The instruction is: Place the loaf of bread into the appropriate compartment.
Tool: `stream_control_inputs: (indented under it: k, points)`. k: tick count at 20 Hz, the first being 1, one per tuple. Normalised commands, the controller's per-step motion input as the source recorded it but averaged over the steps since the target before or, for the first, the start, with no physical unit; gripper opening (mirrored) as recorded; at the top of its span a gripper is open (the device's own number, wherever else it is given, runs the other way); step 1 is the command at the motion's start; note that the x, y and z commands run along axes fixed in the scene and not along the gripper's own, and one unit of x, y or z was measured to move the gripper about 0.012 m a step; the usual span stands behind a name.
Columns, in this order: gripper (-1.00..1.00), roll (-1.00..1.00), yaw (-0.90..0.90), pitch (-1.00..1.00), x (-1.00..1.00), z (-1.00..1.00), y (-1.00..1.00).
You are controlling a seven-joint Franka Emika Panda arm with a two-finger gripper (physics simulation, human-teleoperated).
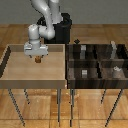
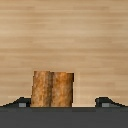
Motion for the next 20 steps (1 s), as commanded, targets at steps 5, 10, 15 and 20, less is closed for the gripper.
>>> stream_control_inputs:
  k: [5, 10, 15, 20]
  points:
    - [-1.0, 0.0, 0.0, 0.0, 0.0, -0.4, 0.0]
    - [-1.0, 0.0, 0.0, 0.0, 0.0, 0.0, 0.0]
    - [-1.0, 0.0, 0.0, 0.0, 0.0, 0.8, 0.0]
    - [-1.0, 0.0, 0.0, 0.0, 0.0, 1.0, 0.0]
